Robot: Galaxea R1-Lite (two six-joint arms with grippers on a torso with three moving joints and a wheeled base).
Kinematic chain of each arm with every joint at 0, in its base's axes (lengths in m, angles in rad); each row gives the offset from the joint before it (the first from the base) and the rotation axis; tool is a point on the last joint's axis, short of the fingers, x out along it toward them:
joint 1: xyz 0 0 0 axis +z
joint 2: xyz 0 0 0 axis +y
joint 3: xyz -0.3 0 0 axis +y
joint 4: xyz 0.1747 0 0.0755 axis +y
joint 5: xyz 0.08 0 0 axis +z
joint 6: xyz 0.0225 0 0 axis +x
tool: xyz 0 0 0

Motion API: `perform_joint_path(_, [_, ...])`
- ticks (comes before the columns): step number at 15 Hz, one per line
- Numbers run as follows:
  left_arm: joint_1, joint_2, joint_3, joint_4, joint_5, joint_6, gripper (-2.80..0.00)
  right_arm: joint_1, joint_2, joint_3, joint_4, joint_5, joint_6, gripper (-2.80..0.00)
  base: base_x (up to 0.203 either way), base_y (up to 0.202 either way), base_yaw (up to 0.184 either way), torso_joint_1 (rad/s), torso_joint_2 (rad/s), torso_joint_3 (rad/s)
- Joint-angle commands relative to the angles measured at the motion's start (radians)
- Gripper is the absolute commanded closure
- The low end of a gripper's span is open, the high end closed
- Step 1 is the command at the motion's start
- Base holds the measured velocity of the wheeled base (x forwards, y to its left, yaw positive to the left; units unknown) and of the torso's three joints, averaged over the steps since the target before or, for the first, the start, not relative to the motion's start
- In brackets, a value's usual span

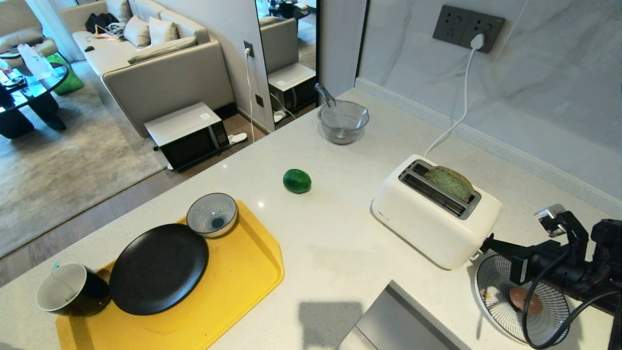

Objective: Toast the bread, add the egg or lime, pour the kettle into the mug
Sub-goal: Use a bread toaster

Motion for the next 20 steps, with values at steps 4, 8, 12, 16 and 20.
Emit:
perform_joint_path(4, [0.000, -0.002, 0.017, -0.001, 0.000, 0.000, 0.00, 0.000, 0.000, 0.001, -0.005, 0.003, -0.001, 0.00, 0.000, 0.000, 0.000, 0.000, 0.00, 0.000])
perform_joint_path(8, [0.000, -0.002, 0.017, -0.001, 0.000, 0.000, 0.00, 0.000, 0.000, 0.003, -0.005, 0.003, -0.001, 0.00, 0.000, 0.000, 0.000, 0.000, 0.00, 0.000])
perform_joint_path(12, [0.000, -0.002, 0.017, -0.001, 0.000, 0.000, 0.00, 0.000, -0.001, 0.004, -0.005, 0.003, -0.001, 0.00, 0.000, 0.000, 0.000, 0.000, 0.00, 0.000])
perform_joint_path(16, [0.000, -0.002, 0.017, -0.001, 0.000, 0.000, 0.00, 0.000, -0.004, 0.004, -0.005, 0.003, -0.003, 0.00, 0.000, 0.000, 0.000, 0.000, 0.00, 0.000])
perform_joint_path(20, [0.000, -0.002, 0.017, -0.001, 0.000, 0.000, 0.00, 0.000, -0.004, 0.006, -0.003, 0.003, -0.001, 0.00, 0.000, 0.000, 0.000, 0.000, 0.00, 0.000])
